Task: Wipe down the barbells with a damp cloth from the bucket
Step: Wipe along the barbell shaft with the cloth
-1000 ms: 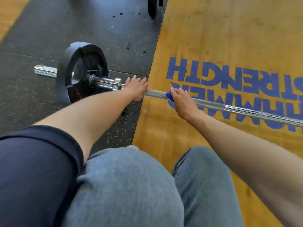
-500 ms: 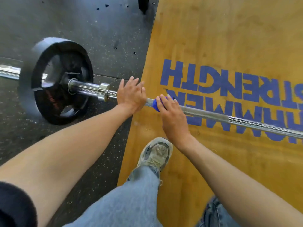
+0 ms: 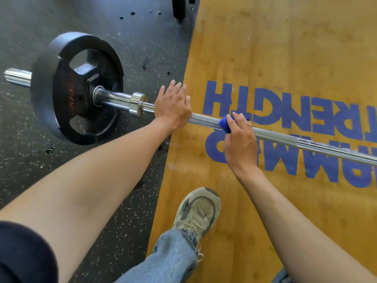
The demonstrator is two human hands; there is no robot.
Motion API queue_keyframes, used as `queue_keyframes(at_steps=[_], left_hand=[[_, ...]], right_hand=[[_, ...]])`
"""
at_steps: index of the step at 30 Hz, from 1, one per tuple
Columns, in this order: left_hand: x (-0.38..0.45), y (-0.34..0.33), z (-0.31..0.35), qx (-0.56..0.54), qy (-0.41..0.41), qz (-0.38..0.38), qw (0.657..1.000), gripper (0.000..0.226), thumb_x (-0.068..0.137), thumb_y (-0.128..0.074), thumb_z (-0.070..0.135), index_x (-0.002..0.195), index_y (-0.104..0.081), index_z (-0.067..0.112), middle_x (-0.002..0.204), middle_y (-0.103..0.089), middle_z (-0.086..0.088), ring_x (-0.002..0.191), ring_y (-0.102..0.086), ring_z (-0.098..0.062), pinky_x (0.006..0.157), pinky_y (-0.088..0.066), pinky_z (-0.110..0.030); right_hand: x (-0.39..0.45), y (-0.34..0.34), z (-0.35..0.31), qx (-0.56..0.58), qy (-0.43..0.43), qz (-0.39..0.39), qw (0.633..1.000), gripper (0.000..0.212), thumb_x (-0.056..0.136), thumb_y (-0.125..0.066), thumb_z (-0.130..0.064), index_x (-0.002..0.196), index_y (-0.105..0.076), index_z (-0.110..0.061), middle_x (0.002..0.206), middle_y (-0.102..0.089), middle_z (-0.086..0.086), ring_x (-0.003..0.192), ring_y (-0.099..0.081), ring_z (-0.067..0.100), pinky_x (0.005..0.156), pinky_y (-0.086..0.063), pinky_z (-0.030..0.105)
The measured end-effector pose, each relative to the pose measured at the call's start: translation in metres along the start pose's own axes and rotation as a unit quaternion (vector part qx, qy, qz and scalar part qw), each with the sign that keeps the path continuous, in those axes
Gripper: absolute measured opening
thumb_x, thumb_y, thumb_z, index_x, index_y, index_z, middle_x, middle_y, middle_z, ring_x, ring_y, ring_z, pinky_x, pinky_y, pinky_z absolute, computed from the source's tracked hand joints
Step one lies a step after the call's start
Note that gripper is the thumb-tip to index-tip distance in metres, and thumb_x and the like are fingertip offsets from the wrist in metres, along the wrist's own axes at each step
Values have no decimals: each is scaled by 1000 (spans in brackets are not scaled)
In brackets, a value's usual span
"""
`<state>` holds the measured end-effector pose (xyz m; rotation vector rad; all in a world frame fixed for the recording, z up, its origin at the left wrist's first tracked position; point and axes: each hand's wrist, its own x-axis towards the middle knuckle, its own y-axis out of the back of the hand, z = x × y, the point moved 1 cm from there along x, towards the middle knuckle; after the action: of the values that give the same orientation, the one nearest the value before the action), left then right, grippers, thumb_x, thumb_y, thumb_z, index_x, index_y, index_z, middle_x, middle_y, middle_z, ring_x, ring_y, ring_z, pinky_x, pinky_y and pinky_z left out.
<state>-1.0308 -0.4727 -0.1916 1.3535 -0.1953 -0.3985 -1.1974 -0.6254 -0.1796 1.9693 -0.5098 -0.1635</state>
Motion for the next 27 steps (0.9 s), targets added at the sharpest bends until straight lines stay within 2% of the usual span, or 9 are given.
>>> queue_keyframes(at_steps=[2,6,10,14,16,18,21,25,27], left_hand=[[10,2,2,-5,0,-3,1000,58,107,-24,36,160,-29,15,167,-27,-2,157,-11,-17,128,-4,-41],[29,4,4,-9,-2,-1,1000,61,106,-25,38,163,-19,14,170,-17,-1,158,-4,-16,128,0,-40],[48,5,6,-18,-14,9,1000,66,106,-24,40,164,-7,14,172,-4,0,158,4,-14,128,4,-39],[68,5,10,-34,-23,34,999,69,105,-27,41,164,0,17,172,-2,3,157,5,-13,128,2,-40],[76,5,11,-43,-23,34,998,71,104,-29,41,164,2,18,172,-2,4,157,4,-13,128,2,-39],[88,7,12,-40,-23,29,999,71,105,-29,41,164,3,18,172,-2,4,158,3,-13,128,2,-39],[104,9,14,-42,-16,20,999,72,104,-29,43,164,2,17,172,-2,3,158,3,-14,128,1,-40],[121,10,18,-42,-9,-2,999,72,104,-26,47,164,1,19,172,-3,2,158,3,-14,128,2,-40],[131,10,19,-33,-8,-6,999,72,104,-25,48,164,1,18,172,-4,2,158,2,-14,128,2,-40]], right_hand=[[11,-13,-22,12,21,-8,1000,47,94,-50,10,140,-55,1,147,-54,16,144,-39,38,122,-27,50],[28,-19,-29,5,146,-60,987,60,92,-50,14,149,-46,-3,156,-44,12,149,-32,32,124,-25,46],[35,3,13,3,40,-26,999,59,94,-50,11,149,-48,-8,157,-43,9,150,-32,29,121,-32,47],[59,-12,-6,7,-48,18,999,54,93,-49,12,146,-49,-1,154,-46,14,152,-26,33,125,-20,45],[68,-22,-25,14,-31,23,999,54,93,-48,13,145,-50,1,152,-48,14,152,-25,34,126,-16,43],[78,-28,-35,12,31,11,999,55,93,-49,14,147,-48,-1,152,-48,12,151,-27,33,126,-17,44],[92,-28,-19,-6,93,-3,996,56,93,-51,13,147,-49,-4,152,-49,9,149,-32,32,125,-19,44],[93,-15,25,-6,-59,93,994,47,92,-52,12,136,-60,-2,145,-55,14,143,-41,35,122,-28,47],[103,-23,14,4,-109,114,987,44,91,-50,13,131,-63,0,141,-58,15,143,-41,36,123,-25,46]])
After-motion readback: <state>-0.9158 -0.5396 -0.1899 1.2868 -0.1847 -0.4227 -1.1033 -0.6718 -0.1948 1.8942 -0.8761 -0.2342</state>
